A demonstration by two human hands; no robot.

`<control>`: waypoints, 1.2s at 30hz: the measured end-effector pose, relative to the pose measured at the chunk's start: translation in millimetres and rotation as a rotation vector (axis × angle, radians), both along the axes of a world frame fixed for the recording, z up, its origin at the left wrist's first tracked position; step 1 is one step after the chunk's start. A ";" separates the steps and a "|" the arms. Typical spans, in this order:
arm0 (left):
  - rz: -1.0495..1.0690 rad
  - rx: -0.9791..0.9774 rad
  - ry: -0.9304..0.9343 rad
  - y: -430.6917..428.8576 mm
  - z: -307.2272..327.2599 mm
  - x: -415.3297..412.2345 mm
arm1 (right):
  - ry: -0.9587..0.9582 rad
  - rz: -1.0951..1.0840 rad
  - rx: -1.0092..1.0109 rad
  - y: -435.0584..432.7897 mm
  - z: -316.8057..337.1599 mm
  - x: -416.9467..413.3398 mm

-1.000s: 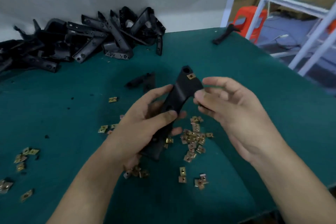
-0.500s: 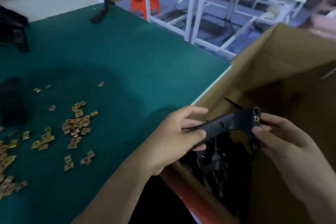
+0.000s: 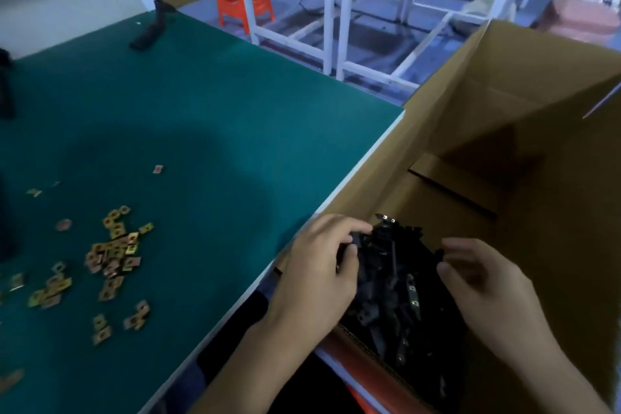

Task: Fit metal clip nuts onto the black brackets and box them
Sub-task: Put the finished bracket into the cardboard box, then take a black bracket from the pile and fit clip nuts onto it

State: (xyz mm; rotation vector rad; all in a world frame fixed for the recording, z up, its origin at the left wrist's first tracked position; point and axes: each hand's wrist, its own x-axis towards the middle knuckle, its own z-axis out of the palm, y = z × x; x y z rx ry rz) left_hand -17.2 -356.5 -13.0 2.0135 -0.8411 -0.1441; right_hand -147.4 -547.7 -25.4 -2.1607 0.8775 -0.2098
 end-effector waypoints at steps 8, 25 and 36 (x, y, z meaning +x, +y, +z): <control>0.578 -0.180 -0.191 114.2 39.2 31.9 | -0.486 0.401 0.114 139.3 37.4 124.2; 1.090 -0.075 0.019 337.9 16.2 103.4 | -0.149 0.926 -0.124 405.2 37.1 328.1; 1.171 -0.645 -0.046 344.1 8.5 101.8 | -0.106 0.925 0.394 392.5 67.1 318.8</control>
